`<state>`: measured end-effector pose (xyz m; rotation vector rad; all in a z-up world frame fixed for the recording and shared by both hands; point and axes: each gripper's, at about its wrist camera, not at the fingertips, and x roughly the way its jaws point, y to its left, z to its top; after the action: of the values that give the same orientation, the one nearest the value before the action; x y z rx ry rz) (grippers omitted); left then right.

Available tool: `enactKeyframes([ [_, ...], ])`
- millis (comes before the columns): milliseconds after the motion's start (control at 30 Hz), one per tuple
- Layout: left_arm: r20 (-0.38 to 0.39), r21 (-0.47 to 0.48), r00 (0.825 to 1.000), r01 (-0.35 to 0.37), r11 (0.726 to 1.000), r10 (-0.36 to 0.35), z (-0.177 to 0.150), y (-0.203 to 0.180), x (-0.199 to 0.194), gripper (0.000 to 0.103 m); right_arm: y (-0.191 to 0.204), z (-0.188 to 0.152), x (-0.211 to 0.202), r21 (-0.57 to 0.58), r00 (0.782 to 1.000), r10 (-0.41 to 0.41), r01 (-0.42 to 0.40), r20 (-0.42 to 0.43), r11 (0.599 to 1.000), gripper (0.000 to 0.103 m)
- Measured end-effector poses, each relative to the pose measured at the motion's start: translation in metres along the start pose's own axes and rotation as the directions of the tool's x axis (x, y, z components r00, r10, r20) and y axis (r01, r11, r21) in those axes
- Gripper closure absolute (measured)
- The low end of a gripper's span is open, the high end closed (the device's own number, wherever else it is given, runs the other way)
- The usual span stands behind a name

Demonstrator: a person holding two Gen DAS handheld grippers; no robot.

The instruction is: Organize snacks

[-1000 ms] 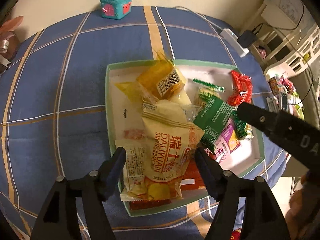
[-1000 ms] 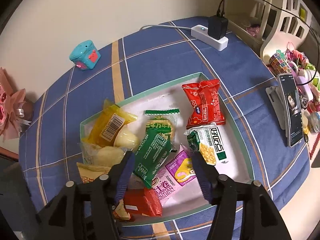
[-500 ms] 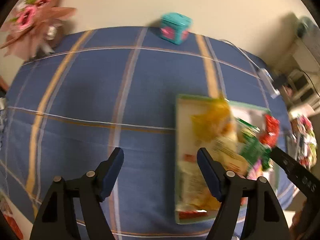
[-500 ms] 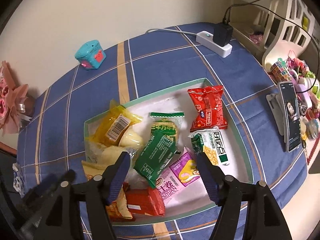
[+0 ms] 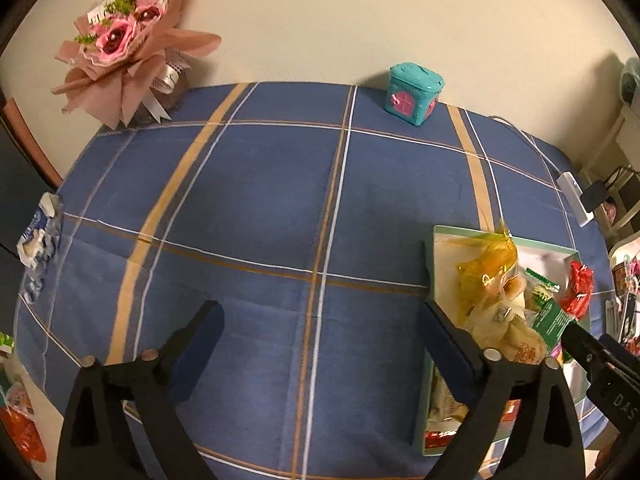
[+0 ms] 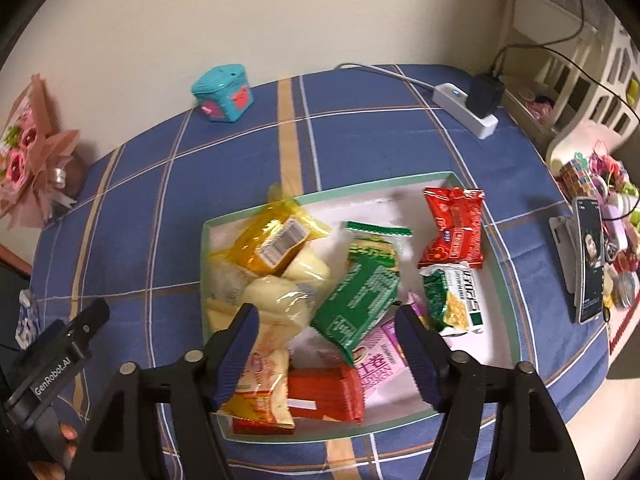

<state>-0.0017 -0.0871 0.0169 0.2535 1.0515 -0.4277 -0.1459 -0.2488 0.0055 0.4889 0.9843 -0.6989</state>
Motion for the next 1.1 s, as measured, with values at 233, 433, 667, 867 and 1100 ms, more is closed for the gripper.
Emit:
enactKeyframes([
  [233, 0.017, 0.012, 1.000, 0.010, 1.000, -0.010, -0.009, 0.005, -0.008, 0.000, 0.012, -0.006, -0.005, -0.026, 0.999, 0.016, -0.015, 0.039, 1.000, 0.000],
  [433, 0.031, 0.010, 0.999, -0.009, 1.000, 0.008, -0.018, 0.009, -0.019, 0.000, 0.020, -0.019, -0.009, -0.055, 0.999, 0.001, 0.002, 0.047, 0.999, 0.000],
  [667, 0.043, 0.029, 0.994, -0.103, 0.994, 0.102, -0.037, 0.013, -0.033, 0.000, 0.026, -0.040, -0.020, -0.082, 0.998, 0.005, 0.001, 0.069, 0.997, 0.000],
  [867, 0.046, 0.013, 0.990, -0.135, 0.991, 0.134, -0.053, 0.023, -0.040, 0.000, 0.023, -0.064, -0.028, -0.092, 0.996, 0.008, -0.001, 0.085, 0.996, 0.000],
  [1100, 0.018, 0.024, 0.988, -0.155, 0.988, 0.155, -0.071, 0.033, -0.041, 0.000, 0.025, -0.086, -0.027, -0.131, 0.997, 0.014, -0.004, 0.072, 0.991, 0.000],
])
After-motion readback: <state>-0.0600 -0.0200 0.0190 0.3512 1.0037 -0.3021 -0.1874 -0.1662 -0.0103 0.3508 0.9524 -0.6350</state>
